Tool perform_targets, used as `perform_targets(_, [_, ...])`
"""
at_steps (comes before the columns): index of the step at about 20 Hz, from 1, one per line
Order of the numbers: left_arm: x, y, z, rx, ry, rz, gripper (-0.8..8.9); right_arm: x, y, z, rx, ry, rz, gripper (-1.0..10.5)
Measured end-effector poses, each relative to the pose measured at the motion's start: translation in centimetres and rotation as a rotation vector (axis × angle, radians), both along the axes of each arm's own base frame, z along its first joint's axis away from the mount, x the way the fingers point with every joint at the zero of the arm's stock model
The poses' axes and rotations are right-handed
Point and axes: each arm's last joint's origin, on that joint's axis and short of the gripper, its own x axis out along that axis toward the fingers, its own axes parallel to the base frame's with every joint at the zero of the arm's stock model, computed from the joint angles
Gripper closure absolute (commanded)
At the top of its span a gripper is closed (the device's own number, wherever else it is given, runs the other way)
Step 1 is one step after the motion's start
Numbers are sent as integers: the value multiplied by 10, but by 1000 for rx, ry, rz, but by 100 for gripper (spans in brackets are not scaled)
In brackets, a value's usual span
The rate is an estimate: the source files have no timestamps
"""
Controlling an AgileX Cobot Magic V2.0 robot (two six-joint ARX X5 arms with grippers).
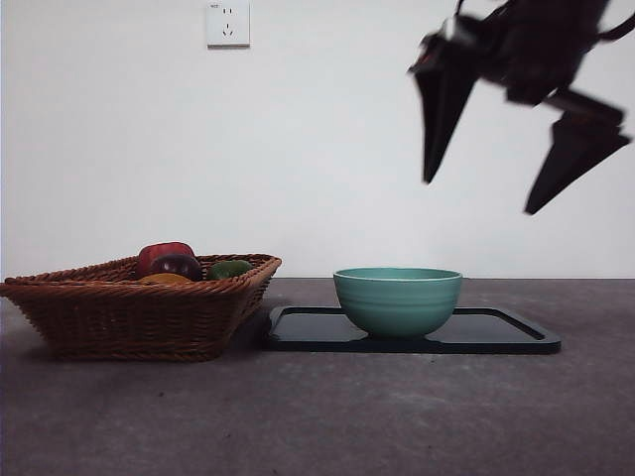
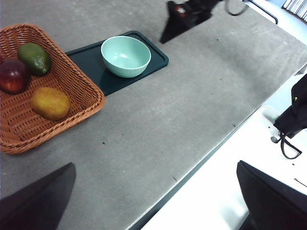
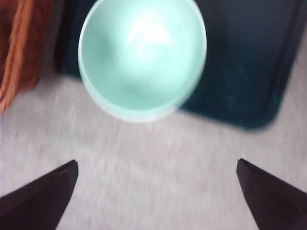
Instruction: Pick up the wifruite, put it on the bowl, pick up the plate, put it on desk
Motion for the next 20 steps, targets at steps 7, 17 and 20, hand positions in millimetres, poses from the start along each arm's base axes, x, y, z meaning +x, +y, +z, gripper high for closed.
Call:
perform_targets(7, [0, 0, 0, 0, 0, 0, 157, 72, 12, -23, -17, 34, -38, 350])
perform_targets(17, [0, 0, 0, 0, 0, 0, 156, 99, 14, -75, -63, 154, -51, 680])
perform_targets(20, [0, 0, 0, 0, 0, 0, 157, 100, 14, -76, -66, 151, -41, 858])
